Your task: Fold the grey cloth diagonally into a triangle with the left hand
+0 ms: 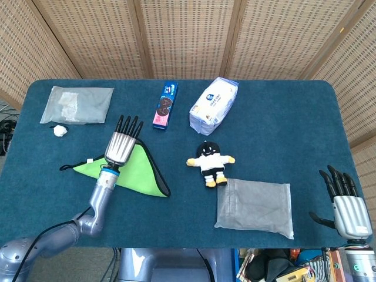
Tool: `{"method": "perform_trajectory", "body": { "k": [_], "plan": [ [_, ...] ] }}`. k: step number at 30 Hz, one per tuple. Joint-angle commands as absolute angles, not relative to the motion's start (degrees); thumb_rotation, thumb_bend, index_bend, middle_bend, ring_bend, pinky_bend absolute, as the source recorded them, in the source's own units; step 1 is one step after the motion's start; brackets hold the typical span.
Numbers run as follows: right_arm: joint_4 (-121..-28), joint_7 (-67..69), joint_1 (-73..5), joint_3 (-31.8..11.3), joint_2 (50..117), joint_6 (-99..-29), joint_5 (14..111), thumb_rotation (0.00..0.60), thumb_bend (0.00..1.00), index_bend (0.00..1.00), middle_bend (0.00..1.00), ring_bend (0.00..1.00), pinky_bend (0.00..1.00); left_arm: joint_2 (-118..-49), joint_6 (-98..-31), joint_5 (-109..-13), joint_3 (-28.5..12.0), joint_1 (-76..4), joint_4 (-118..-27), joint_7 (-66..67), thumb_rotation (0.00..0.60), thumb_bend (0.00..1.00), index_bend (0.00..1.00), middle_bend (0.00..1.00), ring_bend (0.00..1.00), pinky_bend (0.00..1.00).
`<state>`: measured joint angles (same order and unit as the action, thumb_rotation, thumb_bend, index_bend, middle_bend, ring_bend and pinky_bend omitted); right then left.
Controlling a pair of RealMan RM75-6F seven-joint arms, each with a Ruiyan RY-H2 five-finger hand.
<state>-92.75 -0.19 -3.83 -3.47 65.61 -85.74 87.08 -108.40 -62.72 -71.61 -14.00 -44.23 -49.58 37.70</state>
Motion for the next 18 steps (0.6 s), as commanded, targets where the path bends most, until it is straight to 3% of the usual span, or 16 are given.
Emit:
{"method": "perform_trajectory", "body": {
  "k": [1,8,14,18],
  "plan": [
    [-92.8,-0.2,-3.9,-3.4,65.6,-85.8,87.3,0.600,0.00,0.00,0.00,0.00,0.00,-107.1,-63.8,-72.1,-13.6,-43.4,-51.4,36.7,0.600,0.43,0.00,0.00,0.00,0.00],
    [-92.8,-0.5,-4.0,-3.3,65.7,-85.4,87.2,0.600,0.00,0.00,0.00,0.00,0.00,-104.0,-66.0,-71.3,-13.2,-40.5,-57.8,34.5,0.600,0.42,0.00,0.00,0.00,0.00],
    [-92.3,-0.9,-4.3,-3.4,66.0,-84.5,86.4,0.600,0.00,0.00,0.00,0.00,0.00,-98.4,-71.1,-71.6,-11.7,-35.0,-69.9,31.0,0.600,0.41,0.00,0.00,0.00,0.00],
    [-92.4,-1.3,-4.3,-3.5,66.1,-84.6,86.2,0.600,0.00,0.00,0.00,0.00,0.00,-93.4,-74.3,-72.3,-9.6,-31.1,-78.8,31.0,0.600,0.31,0.00,0.00,0.00,0.00]
  ]
}}
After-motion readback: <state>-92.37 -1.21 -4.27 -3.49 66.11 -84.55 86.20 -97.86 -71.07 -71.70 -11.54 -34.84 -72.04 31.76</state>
